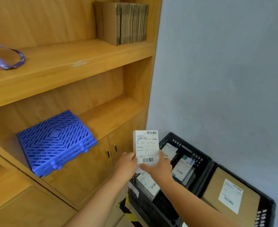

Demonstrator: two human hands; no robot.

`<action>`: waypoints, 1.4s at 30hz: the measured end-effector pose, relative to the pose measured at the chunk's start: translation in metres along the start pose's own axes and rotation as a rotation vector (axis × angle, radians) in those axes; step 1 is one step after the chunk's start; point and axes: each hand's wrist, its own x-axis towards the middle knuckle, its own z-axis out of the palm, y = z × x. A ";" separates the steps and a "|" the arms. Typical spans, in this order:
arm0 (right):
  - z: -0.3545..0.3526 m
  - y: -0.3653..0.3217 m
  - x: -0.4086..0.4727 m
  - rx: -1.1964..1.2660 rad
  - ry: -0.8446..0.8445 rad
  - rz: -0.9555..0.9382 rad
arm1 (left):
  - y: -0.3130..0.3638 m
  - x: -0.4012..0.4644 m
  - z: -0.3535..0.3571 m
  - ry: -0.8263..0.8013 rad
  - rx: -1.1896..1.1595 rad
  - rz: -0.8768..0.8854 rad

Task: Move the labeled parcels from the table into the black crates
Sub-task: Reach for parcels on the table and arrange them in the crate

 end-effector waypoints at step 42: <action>0.166 0.225 0.233 -0.854 -0.235 0.126 | -0.180 0.244 0.193 -0.794 0.669 0.174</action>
